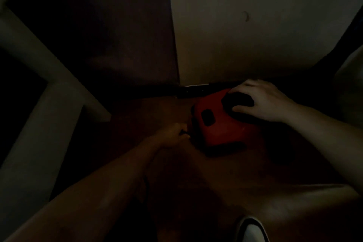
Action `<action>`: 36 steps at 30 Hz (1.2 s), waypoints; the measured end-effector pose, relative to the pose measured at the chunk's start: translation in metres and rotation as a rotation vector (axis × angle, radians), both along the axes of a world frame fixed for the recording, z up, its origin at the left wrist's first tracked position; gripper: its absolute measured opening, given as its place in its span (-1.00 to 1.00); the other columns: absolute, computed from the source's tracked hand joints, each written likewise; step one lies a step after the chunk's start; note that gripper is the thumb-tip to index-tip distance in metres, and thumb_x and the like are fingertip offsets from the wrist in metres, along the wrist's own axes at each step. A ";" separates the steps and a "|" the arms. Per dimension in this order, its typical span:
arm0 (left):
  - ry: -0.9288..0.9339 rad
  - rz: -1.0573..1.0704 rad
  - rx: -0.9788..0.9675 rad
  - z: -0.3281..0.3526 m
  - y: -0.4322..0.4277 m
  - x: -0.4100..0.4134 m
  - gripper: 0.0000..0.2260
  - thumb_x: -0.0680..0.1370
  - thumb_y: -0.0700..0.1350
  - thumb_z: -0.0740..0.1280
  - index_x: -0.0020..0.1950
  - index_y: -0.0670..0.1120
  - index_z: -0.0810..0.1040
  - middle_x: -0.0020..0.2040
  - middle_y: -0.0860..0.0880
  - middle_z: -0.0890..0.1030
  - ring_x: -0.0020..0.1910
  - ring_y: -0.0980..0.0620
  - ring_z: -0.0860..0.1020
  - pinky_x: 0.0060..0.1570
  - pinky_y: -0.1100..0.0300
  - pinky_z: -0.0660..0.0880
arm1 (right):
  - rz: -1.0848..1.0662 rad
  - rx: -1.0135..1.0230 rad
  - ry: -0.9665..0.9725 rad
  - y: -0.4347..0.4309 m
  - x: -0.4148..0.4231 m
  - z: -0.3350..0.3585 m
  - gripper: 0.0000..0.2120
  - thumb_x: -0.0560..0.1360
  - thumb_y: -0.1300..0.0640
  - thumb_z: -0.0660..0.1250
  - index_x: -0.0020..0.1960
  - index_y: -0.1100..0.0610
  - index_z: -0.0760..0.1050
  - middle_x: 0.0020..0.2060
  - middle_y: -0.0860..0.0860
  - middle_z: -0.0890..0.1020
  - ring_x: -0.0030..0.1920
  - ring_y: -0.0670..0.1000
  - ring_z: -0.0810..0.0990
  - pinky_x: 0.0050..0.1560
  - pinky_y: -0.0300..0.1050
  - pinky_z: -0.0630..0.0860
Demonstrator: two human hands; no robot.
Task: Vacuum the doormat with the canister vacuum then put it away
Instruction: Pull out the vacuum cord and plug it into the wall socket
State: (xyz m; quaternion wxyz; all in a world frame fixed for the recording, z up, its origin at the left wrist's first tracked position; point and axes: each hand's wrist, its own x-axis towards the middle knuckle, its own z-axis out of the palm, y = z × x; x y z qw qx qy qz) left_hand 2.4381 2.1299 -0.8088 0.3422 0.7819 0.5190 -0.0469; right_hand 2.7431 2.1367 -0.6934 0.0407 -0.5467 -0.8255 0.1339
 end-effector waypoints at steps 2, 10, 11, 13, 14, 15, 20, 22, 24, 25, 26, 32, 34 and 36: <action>-0.041 0.072 -0.062 -0.007 -0.006 0.002 -0.79 0.63 -0.16 0.30 0.18 -0.27 0.54 0.07 -0.13 0.56 0.06 -0.06 0.52 0.03 0.20 0.39 | 0.007 0.014 -0.009 0.000 0.001 -0.003 -0.47 0.49 -0.24 0.36 0.41 -0.11 0.44 0.26 0.00 0.52 0.26 0.11 0.46 0.23 0.01 0.37; -0.318 0.200 -0.237 -0.040 -0.033 0.005 -0.65 0.58 0.02 0.34 -0.10 -0.29 0.63 -0.19 -0.18 0.67 -0.23 -0.01 0.63 -0.12 0.08 0.56 | -0.018 0.040 -0.034 0.005 -0.002 -0.008 -0.38 0.42 -0.39 0.19 0.38 -0.12 0.47 0.18 0.02 0.56 0.23 0.14 0.50 0.22 0.02 0.35; -0.335 0.239 -0.263 -0.040 -0.033 0.004 -0.77 0.62 -0.11 0.32 -0.09 -0.25 0.62 -0.29 -0.08 0.65 -0.32 0.13 0.61 -0.20 0.20 0.55 | -0.019 0.046 -0.033 0.004 -0.002 -0.009 -0.37 0.41 -0.40 0.18 0.38 -0.11 0.47 0.18 0.02 0.57 0.23 0.14 0.50 0.21 0.02 0.34; -0.375 0.298 -0.291 -0.039 -0.033 0.006 -0.85 0.64 -0.24 0.26 -0.07 -0.21 0.60 -0.36 0.02 0.58 -0.45 0.29 0.55 -0.32 0.40 0.49 | -0.020 0.048 -0.037 0.005 -0.002 -0.009 -0.34 0.40 -0.43 0.14 0.37 -0.12 0.47 0.18 0.02 0.57 0.22 0.14 0.50 0.20 0.02 0.34; -0.383 0.318 -0.288 -0.040 -0.033 0.006 -0.82 0.64 -0.27 0.26 -0.11 -0.19 0.59 -0.37 0.02 0.57 -0.47 0.30 0.54 -0.35 0.43 0.48 | -0.018 0.049 -0.038 0.005 -0.002 -0.009 -0.31 0.38 -0.46 0.11 0.37 -0.12 0.47 0.18 0.02 0.57 0.21 0.14 0.50 0.19 0.02 0.35; -0.399 0.353 -0.294 -0.042 -0.035 0.004 -0.80 0.63 -0.28 0.26 -0.16 -0.18 0.59 -0.40 0.05 0.58 -0.49 0.30 0.54 -0.37 0.44 0.47 | -0.017 0.051 -0.038 0.006 -0.002 -0.009 -0.28 0.36 -0.48 0.07 0.36 -0.12 0.48 0.17 0.02 0.57 0.21 0.14 0.51 0.19 0.04 0.36; -0.450 0.698 -0.199 -0.058 -0.033 -0.009 -0.78 0.63 -0.16 0.31 0.03 -0.33 0.58 -0.21 -0.11 0.64 -0.23 0.04 0.63 -0.17 0.17 0.55 | -0.014 0.085 -0.041 0.008 -0.001 -0.015 -0.25 0.34 -0.50 0.02 0.34 -0.13 0.50 0.15 0.01 0.59 0.18 0.15 0.51 0.17 0.05 0.37; -0.539 0.763 -0.113 -0.050 -0.027 -0.007 -0.81 0.63 -0.26 0.27 -0.17 -0.23 0.56 -0.39 0.04 0.61 -0.37 0.19 0.59 -0.25 0.20 0.49 | -0.008 0.089 -0.062 0.012 0.000 -0.016 -0.25 0.34 -0.50 0.01 0.35 -0.14 0.48 0.15 -0.01 0.58 0.18 0.13 0.50 0.17 0.04 0.36; -0.590 0.701 -0.033 -0.032 -0.023 -0.002 -0.79 0.63 -0.32 0.23 -0.18 -0.16 0.52 -0.41 0.03 0.54 -0.47 0.30 0.51 -0.31 0.35 0.45 | 0.002 0.064 -0.090 0.014 0.001 -0.016 -0.25 0.34 -0.50 -0.01 0.36 -0.16 0.46 0.17 -0.03 0.56 0.19 0.11 0.49 0.18 0.04 0.34; -0.620 0.658 -0.012 -0.023 -0.024 0.002 -0.85 0.63 -0.33 0.22 -0.08 -0.18 0.52 -0.35 -0.01 0.52 -0.46 0.31 0.51 -0.32 0.42 0.43 | 0.006 0.050 -0.094 0.015 0.001 -0.016 -0.25 0.33 -0.51 -0.01 0.36 -0.17 0.45 0.16 -0.04 0.56 0.19 0.10 0.48 0.19 0.04 0.33; -0.638 0.623 0.006 -0.016 -0.025 0.005 -0.90 0.64 -0.33 0.21 0.03 -0.19 0.50 -0.28 -0.02 0.50 -0.43 0.32 0.50 -0.33 0.45 0.42 | 0.008 0.042 -0.092 0.016 0.002 -0.015 -0.24 0.33 -0.51 -0.02 0.36 -0.17 0.45 0.16 -0.05 0.56 0.18 0.09 0.48 0.19 0.03 0.33; -0.701 0.500 -0.062 -0.007 -0.025 0.023 -0.89 0.63 -0.21 0.29 0.09 -0.22 0.57 -0.03 -0.03 0.58 -0.12 0.32 0.54 -0.07 0.44 0.45 | 0.001 0.057 -0.110 0.018 -0.002 -0.016 -0.20 0.31 -0.53 -0.08 0.39 -0.17 0.42 0.16 -0.04 0.57 0.21 0.09 0.48 0.21 0.01 0.30; -0.724 0.537 -0.138 -0.005 -0.023 0.033 -0.87 0.61 -0.13 0.34 0.10 -0.15 0.57 0.06 -0.04 0.59 -0.01 0.18 0.57 -0.08 0.44 0.48 | 0.000 0.057 -0.119 0.018 -0.003 -0.017 -0.21 0.33 -0.52 -0.07 0.39 -0.17 0.41 0.18 -0.04 0.57 0.23 0.10 0.47 0.23 0.01 0.28; -0.704 0.580 -0.145 -0.004 -0.024 0.040 -0.78 0.60 -0.06 0.36 0.20 -0.11 0.52 0.15 -0.01 0.55 0.08 0.11 0.55 -0.08 0.40 0.49 | -0.004 0.053 -0.128 0.018 -0.003 -0.017 -0.26 0.37 -0.50 -0.02 0.40 -0.17 0.40 0.19 -0.04 0.57 0.25 0.10 0.46 0.24 0.01 0.27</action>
